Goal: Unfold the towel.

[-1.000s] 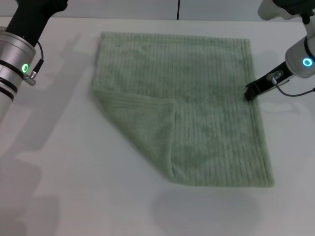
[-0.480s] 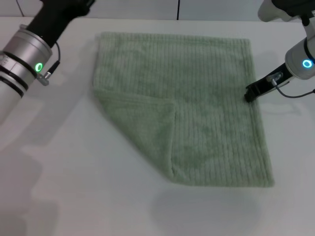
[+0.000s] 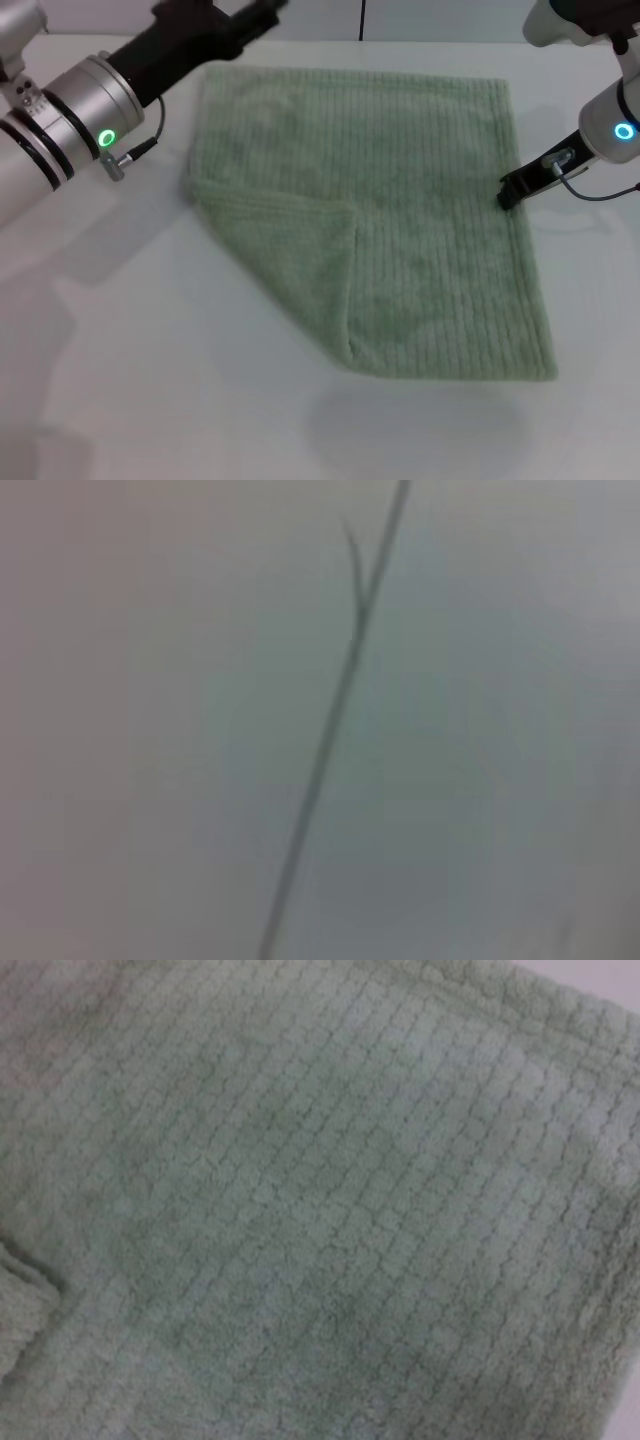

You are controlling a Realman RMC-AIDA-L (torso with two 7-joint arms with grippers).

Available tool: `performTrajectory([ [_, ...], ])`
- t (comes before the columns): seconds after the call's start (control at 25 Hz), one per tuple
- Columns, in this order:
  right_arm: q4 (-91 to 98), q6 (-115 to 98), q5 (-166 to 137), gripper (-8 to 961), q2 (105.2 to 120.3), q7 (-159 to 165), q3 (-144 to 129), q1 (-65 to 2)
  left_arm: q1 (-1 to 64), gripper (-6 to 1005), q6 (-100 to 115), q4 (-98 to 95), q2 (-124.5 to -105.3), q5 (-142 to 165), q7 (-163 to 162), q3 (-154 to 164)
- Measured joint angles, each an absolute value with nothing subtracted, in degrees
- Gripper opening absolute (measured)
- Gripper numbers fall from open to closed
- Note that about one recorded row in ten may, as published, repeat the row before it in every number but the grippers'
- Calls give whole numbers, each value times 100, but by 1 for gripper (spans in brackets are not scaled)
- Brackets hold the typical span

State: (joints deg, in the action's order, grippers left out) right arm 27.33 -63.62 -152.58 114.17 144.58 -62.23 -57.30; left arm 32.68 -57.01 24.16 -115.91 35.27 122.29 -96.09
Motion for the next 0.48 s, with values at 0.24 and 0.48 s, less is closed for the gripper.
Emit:
performTrajectory([
  [0.24,2733,-6369,-15258,1,11417,14458,-6241,-5734,3309,796,-5679,2951,-11420,5072,11082,-9651],
  [0.48,2733,-6394,-15257,1,11417,14445,-6240,-5747,3297,797,-5701,3438,-11355,6168,10302,-9651],
])
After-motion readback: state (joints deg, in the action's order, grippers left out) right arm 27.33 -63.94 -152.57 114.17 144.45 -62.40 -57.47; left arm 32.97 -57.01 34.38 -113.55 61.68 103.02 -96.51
